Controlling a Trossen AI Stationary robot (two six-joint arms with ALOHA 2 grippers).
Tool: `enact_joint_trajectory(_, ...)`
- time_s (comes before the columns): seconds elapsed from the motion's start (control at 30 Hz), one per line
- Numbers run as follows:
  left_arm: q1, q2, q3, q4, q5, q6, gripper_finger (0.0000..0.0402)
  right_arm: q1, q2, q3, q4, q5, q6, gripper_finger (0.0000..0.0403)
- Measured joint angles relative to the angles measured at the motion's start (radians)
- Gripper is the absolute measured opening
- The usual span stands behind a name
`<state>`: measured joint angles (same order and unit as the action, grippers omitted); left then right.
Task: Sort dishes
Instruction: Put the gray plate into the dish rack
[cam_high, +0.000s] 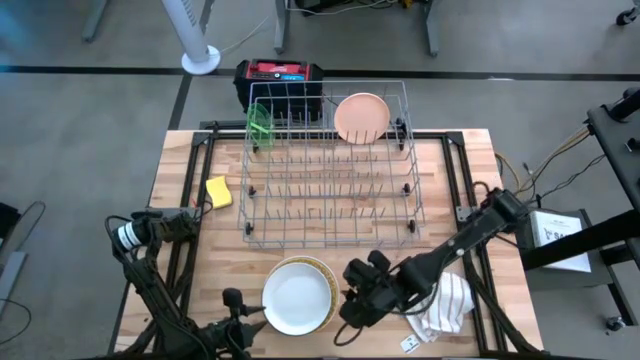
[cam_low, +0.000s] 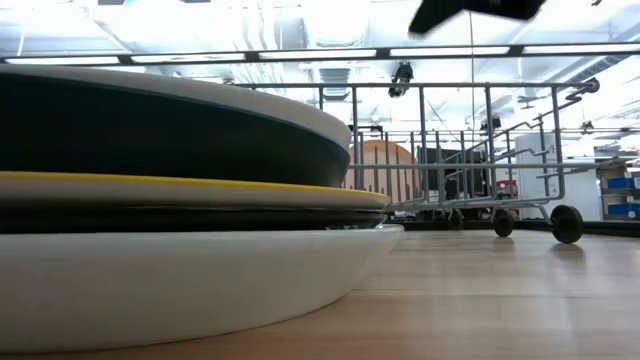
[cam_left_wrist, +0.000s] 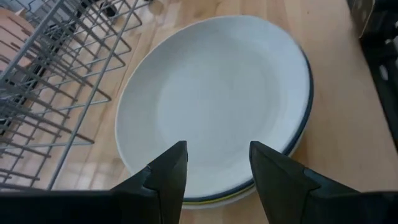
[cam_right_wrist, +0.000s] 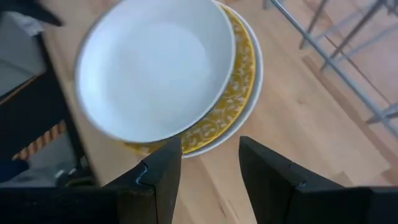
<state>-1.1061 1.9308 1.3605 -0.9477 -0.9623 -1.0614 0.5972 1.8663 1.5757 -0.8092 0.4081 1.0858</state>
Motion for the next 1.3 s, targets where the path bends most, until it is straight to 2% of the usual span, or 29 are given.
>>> enact_joint_trajectory(0.23, 0.003, 0.0, -0.04, 0.017, -0.068, -0.062, 0.0164, -0.006, 0.081, 0.0, 0.015, 0.055, 0.142, 0.0165)
enact_joint_trajectory(0.47, 0.004, 0.0, -0.096, 0.073, -0.068, -0.103, 0.0164, -0.009, 0.135, 0.0, 0.07, 0.066, 0.218, 0.0166)
enact_joint_trajectory(0.73, 0.007, 0.0, -0.153, 0.168, -0.068, -0.104, 0.0164, -0.017, 0.185, 0.001, 0.16, 0.065, 0.242, 0.0166)
enact_joint_trajectory(1.07, 0.014, 0.0, -0.153, 0.173, -0.069, -0.096, 0.0164, -0.031, 0.225, 0.001, 0.191, 0.065, 0.264, 0.0167)
enact_joint_trajectory(1.3, 0.018, 0.0, -0.153, 0.174, -0.075, -0.096, 0.0164, -0.038, 0.234, 0.001, 0.213, 0.066, 0.248, 0.0151)
